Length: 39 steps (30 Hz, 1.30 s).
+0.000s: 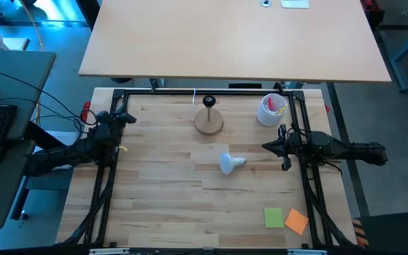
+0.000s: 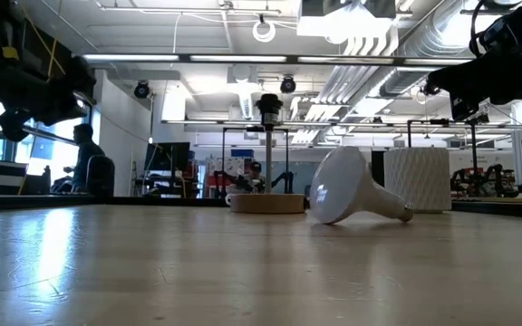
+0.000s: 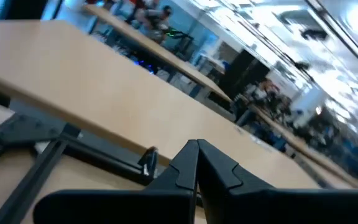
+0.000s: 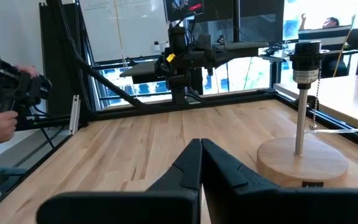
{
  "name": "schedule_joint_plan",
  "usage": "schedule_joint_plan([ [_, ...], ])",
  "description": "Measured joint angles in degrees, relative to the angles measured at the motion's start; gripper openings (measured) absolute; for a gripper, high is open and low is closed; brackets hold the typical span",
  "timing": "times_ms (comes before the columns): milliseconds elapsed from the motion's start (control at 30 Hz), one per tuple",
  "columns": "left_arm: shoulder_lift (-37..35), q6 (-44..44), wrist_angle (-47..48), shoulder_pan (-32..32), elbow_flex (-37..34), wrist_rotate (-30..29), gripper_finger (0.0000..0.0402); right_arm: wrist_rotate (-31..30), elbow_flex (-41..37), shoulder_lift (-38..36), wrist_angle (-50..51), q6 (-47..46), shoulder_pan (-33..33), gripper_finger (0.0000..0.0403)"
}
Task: Screw lightbulb
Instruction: Return to Home Position
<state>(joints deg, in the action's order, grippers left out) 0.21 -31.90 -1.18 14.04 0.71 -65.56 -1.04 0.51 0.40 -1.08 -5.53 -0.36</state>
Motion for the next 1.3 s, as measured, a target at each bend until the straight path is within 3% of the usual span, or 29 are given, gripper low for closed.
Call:
schedule_joint_plan([
  [167, 0.0, -4.8, 0.6, -0.4, 0.0, -1.0, 0.0, 0.0, 0.0, 0.0, 0.0, 0.0, 0.0, 0.0],
  [267, 0.0, -3.3, -0.2, -0.4, 0.0, 3.4, 0.0, 0.0, 0.0, 0.0, 0.0, 0.0, 0.0, 0.0],
  [400, 0.0, 5.5, -2.0, -0.1, 0.0, 17.1, 0.0, 0.0, 0.0, 0.0, 0.0, 0.0, 0.0, 0.0],
  [633, 0.0, 21.2, -6.8, 0.7, 0.0, 49.9, 0.0, 0.0, 0.0, 0.0, 0.0, 0.0, 0.0, 0.0],
  [767, 0.0, 29.4, -4.1, -0.7, 0.0, 66.9, 0.0, 0.1, 0.0, 0.0, 0.0, 0.0, 0.0, 0.0],
  [833, 0.0, 32.2, -1.0, -1.8, 0.0, 72.2, 0.0, 0.1, 0.0, 0.0, 0.0, 0.0, 0.0, 0.0],
  [1300, 0.0, 29.0, 0.0, -15.9, 0.0, 71.1, 0.0, 0.2, 0.0, 0.0, 0.0, 0.0, 0.0, 0.0],
])
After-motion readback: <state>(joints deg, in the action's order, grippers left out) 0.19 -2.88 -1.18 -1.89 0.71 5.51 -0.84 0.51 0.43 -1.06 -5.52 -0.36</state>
